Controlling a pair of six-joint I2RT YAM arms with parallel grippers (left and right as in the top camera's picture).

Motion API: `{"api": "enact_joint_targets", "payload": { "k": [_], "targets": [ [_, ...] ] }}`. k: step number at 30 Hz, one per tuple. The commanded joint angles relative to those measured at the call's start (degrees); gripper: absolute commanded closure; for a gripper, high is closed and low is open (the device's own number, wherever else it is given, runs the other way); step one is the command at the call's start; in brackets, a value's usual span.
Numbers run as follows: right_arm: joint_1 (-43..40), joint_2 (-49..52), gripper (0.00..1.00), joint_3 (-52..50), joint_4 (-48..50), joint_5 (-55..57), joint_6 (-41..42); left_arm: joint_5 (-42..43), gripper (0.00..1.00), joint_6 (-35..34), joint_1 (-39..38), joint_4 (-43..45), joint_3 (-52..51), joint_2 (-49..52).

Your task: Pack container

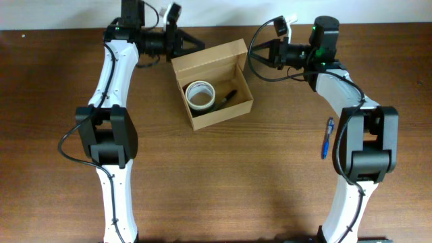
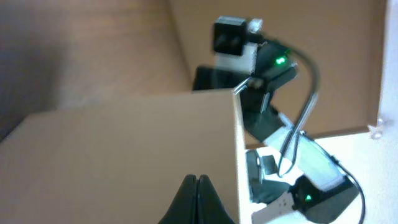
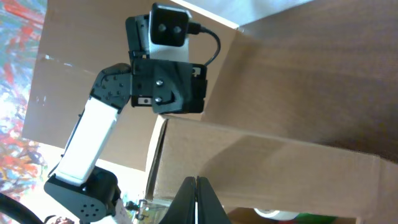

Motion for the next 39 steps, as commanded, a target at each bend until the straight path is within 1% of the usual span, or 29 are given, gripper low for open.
{"api": "enact_joint_targets", "payload": {
  "k": [1, 2, 4, 8, 10, 16, 21, 24, 26, 30, 32, 34, 39],
  "targets": [
    [1.6, -0.61, 0.96, 0.98, 0.2, -2.99, 0.81, -9.86, 0.98, 17.42, -1.25, -12.66, -0.11, -2.36],
    [1.75, -0.63, 0.96, 0.98, 0.2, -3.04, 0.81, -10.93, 0.99, 19.74, -1.44, -15.34, -0.11, -2.36],
    [1.86, -0.72, 0.96, 0.98, 0.2, -3.13, 0.81, -12.13, 0.98, 22.27, -1.66, -18.53, -0.11, -2.36],
    [2.12, -1.25, 0.96, 1.03, 0.2, -3.15, 1.01, -13.55, 0.98, 24.02, -1.92, -21.9, -0.11, -2.64],
    [2.16, -1.46, 0.96, 1.03, 0.2, -3.41, 1.42, -16.2, 0.98, 24.06, -2.23, -23.17, -0.11, -3.04],
    [2.71, -2.23, 0.96, 1.01, 0.2, -7.19, 2.05, -26.4, 0.98, 23.74, -3.69, -25.07, -0.11, -7.02],
    [4.15, -3.89, 0.96, 1.03, 0.24, -8.04, 2.54, -41.88, 0.99, 19.23, -4.44, -25.24, -0.11, -14.82],
    [5.03, -5.29, 0.96, 1.42, 1.03, -9.42, 2.62, -46.99, 0.98, 18.38, -4.42, -25.44, -0.11, -19.43],
    [6.08, -6.71, 0.96, 1.97, 4.31, -9.92, 6.38, -49.33, 0.98, 18.4, -4.42, -25.64, -0.11, -22.49],
    [9.35, -10.8, 0.96, 5.4, 23.52, -9.31, 19.91, -52.63, 0.98, 18.23, -4.42, -25.94, -0.11, -28.46],
    [10.86, -12.87, 0.96, 10.05, 30.91, -8.85, 25.09, -53.66, 0.97, 17.92, -4.37, -26.05, -0.11, -31.32],
    [11.72, -13.99, 0.96, 15.02, 32.5, -8.85, 25.49, -53.62, 0.97, 17.68, -4.37, -26.05, -0.11, -33.44],
    [11.91, -14.71, 0.96, 27.74, 31.12, -8.83, 25.62, -53.64, 0.97, 17.05, -4.37, -26.25, -0.11, -37.9]
  ]
}}
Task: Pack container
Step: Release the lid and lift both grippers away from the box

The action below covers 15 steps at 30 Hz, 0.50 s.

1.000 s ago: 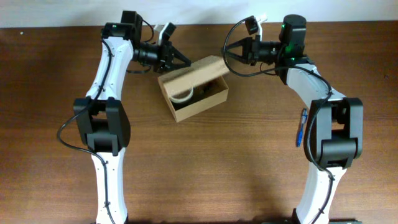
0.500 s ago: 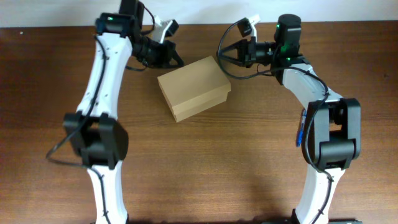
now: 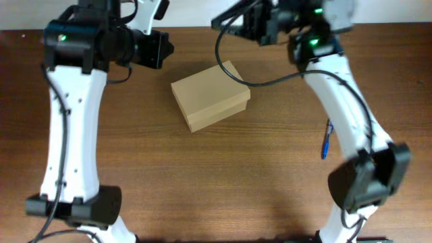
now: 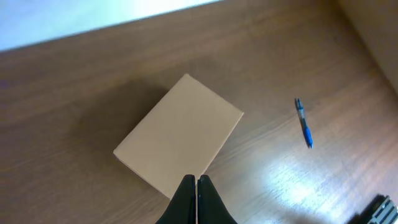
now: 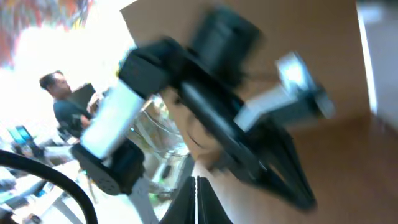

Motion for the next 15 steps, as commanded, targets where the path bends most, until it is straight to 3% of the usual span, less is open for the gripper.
{"api": "enact_joint_targets", "payload": {
  "k": [1, 7, 10, 11, 12, 15],
  "targets": [
    [-0.5, -1.62, 0.96, 8.7, -1.14, -0.61, 2.71, -1.44, 0.97, -0.87, 0.09, -0.5, -0.11, -3.41],
    [-1.05, -1.62, 0.96, 23.5, -5.03, 9.11, 4.42, -1.4, 0.97, -1.75, 0.09, -0.85, -0.11, -5.2],
    [-3.3, -1.64, 0.96, 30.03, -21.4, 14.62, -4.48, -1.38, 0.97, -2.38, 0.09, -0.87, -0.11, -5.38],
    [-4.33, -1.64, 0.96, 32.11, -29.11, 17.27, -8.39, -1.18, 0.97, -2.38, 0.09, -0.92, -0.11, -5.44],
    [-5.95, -1.64, 0.96, 35.65, -42.86, 21.79, -17.09, -1.18, 0.97, -2.38, 0.09, -1.07, -0.11, -5.46],
    [-8.33, -1.64, 0.96, 40.81, -63.1, 27.15, -29.14, -1.27, 0.97, -2.36, 0.09, -1.51, -0.11, -5.46]
  ]
}}
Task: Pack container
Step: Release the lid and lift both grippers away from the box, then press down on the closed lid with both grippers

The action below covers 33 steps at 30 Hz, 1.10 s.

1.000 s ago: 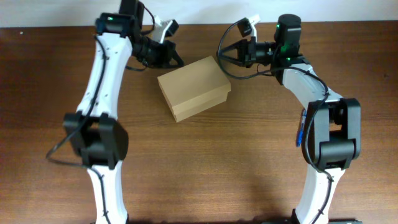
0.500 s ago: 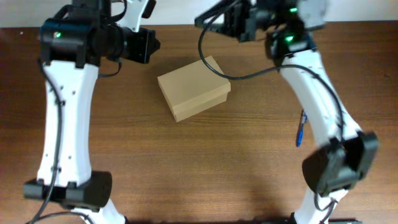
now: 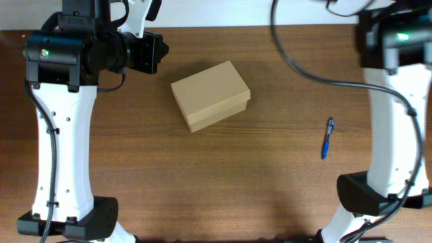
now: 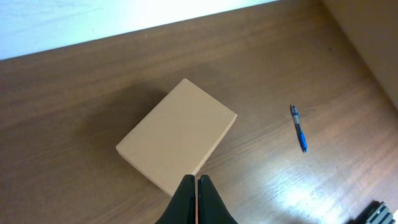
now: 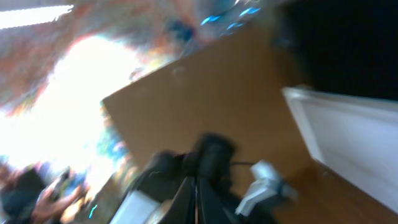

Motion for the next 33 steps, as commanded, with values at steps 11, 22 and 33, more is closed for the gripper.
{"api": "enact_joint_targets", "payload": {
  "k": [11, 22, 33],
  "targets": [
    [0.81, 0.57, 0.96, 8.15, -66.97, 39.76, -46.64, -10.36, 0.97, -0.09, 0.02, -4.61, -0.13, -1.31],
    [11.5, 4.83, 0.96, 1.84, -81.18, 60.22, -51.23, -20.92, 0.98, -0.11, -3.58, -7.37, -0.52, 3.23],
    [11.76, 8.31, 0.96, -17.27, -75.95, 60.74, -51.23, -22.23, 0.98, -0.07, -6.45, -6.19, -2.95, 15.13]
  ]
}}
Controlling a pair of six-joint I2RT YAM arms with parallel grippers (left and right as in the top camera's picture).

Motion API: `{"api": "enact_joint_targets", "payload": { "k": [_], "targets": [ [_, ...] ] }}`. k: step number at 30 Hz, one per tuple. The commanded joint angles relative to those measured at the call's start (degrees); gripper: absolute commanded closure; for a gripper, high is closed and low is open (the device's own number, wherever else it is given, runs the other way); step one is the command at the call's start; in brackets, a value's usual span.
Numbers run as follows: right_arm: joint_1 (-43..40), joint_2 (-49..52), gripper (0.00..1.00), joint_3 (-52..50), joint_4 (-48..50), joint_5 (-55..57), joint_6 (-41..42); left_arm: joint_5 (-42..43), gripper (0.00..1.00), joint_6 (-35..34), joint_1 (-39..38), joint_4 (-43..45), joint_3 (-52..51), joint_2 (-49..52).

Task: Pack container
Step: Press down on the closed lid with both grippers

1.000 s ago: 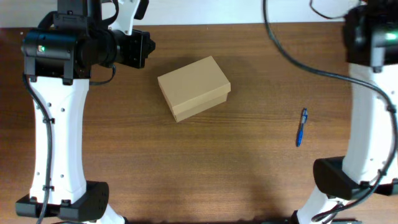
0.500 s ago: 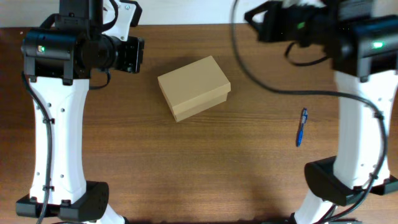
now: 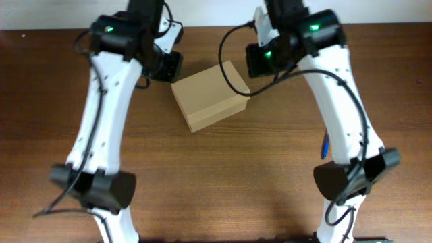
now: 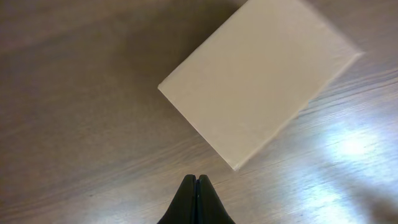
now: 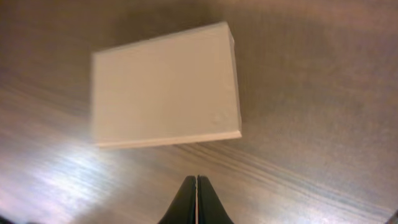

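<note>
The tan cardboard box (image 3: 210,94) lies with its lid down on the brown table, tilted a little. It also shows in the left wrist view (image 4: 261,74) and the right wrist view (image 5: 165,87). My left gripper (image 4: 196,181) is shut and empty, hanging above the table just off the box's left side. My right gripper (image 5: 196,180) is shut and empty too, above the table off the box's right side. Neither touches the box. Whatever is inside the box is hidden.
A blue pen (image 3: 323,146) lies on the table at the right, partly behind my right arm. The table's far edge meets a white wall behind the box. Both arm bases stand at the near edge.
Both arms have come down from high above the table and now hang close to the box, one on each side. The right wrist camera faces the table again. The box has not moved.
At first the box stood open with a tape roll and a black marker inside, and both shut grippers were at its flaps. Then the lid was down and both arms were raised, then higher still. Now they hang low beside the closed box.
</note>
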Motion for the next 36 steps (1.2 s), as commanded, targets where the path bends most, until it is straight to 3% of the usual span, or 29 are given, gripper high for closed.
{"api": "enact_joint_targets", "payload": {
  "k": [1, 13, 27, 36],
  "targets": [
    [0.37, 0.24, 0.96, -5.18, 3.04, 1.22, -0.61, -1.22, 0.98, 0.35, 0.04, 0.11, -0.57, 4.33],
    [0.37, 0.57, 0.96, -19.98, 14.56, -0.87, 0.0, -0.76, 0.98, 1.36, -0.52, 0.13, -0.57, 15.28],
    [0.37, 1.2, 0.96, -34.86, 25.22, -3.41, 1.36, -0.81, 0.98, 1.36, -3.41, 0.57, -0.7, 20.87],
    [0.35, 1.2, 0.96, -36.04, 26.56, -3.41, 1.36, -0.83, 0.98, 1.36, -3.43, 2.05, -1.22, 21.18]
  ]
}}
